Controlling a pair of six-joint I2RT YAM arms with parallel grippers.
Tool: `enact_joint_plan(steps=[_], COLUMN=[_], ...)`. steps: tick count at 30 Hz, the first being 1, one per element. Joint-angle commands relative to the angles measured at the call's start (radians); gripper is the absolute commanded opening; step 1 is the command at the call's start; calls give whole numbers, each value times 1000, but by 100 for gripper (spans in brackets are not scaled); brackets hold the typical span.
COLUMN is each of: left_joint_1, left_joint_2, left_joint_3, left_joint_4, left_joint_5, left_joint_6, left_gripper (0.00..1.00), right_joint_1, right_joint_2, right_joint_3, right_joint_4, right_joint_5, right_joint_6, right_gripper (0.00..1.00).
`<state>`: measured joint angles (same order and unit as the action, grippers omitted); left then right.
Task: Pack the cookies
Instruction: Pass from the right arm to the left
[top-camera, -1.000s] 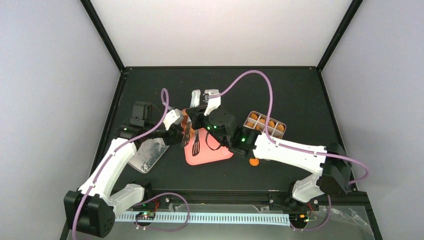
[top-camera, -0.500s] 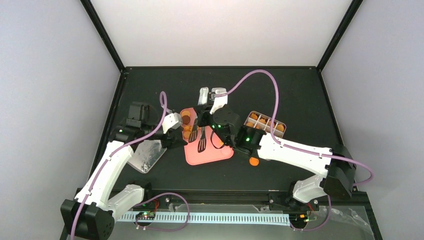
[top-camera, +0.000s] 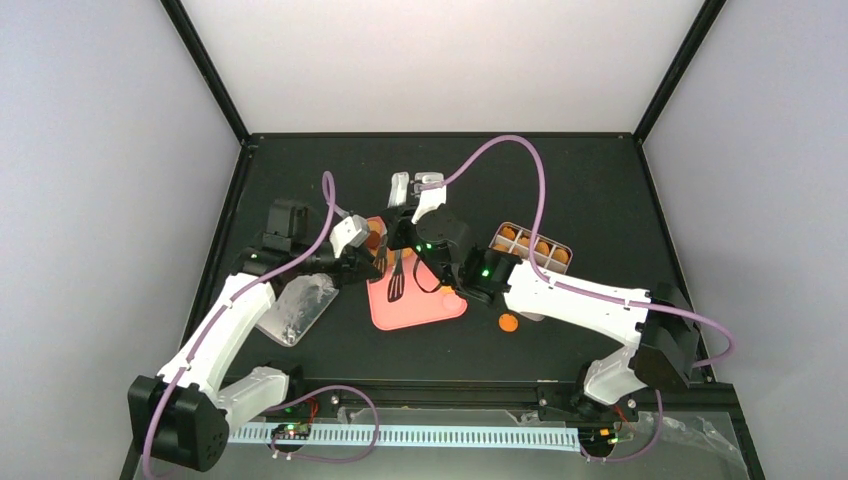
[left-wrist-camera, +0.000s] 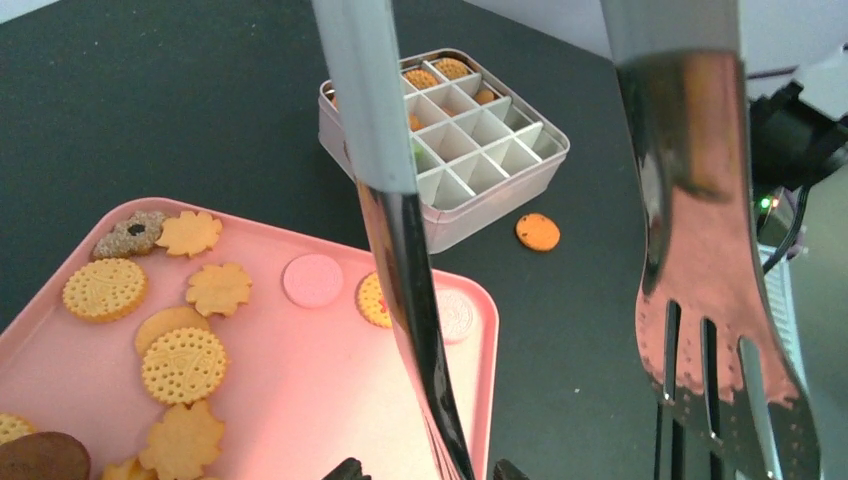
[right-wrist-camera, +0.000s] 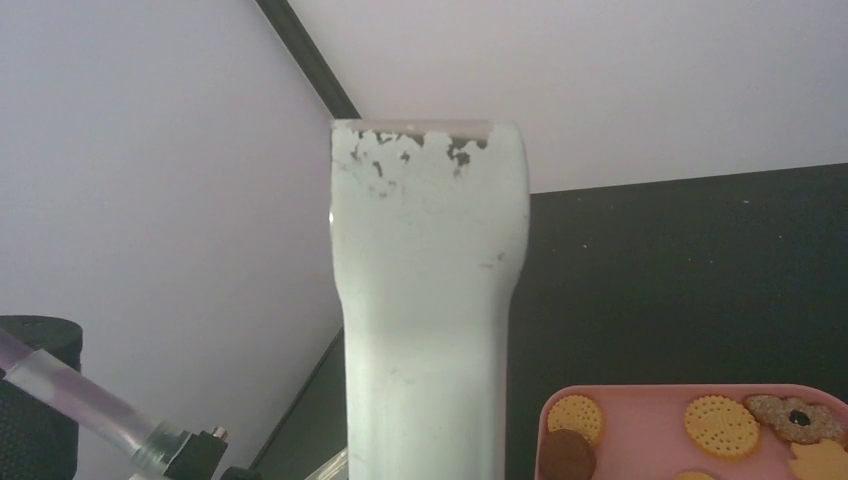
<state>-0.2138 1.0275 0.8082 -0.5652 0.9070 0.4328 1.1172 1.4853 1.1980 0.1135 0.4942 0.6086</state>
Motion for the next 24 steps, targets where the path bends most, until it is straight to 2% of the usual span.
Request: enact_joint_plan(steps=[1,4,7,11,18,24], left_joint_1=[-10,-10,-10,-10,-9,-9], left_joint_2=[15,15,19,28,30,40], left_joint_3=[-4,-8,3,25,45,84], left_joint_4=[81,67,24,-23,-60,-167], left_joint_5=[-11,-18,-23,-21,20,142], left_joint_6=[-47,-24,9,34,46,98], left_gripper=[30,16,2,2,2,2], right_joint_1=[0,-1,-1,-5,-58,-169], right_joint_2=[12,7,-10,-32,-94,-191], right_joint_3=[48,41,23,11,-38,-197], right_joint_4=[58,58,73,83,67,111], right_joint_5=[-16,-14,-22,-74,-312,-642], right_joint_6=[44,44,39,27,-2,-6], right_gripper=[2,3,20,43,64,79])
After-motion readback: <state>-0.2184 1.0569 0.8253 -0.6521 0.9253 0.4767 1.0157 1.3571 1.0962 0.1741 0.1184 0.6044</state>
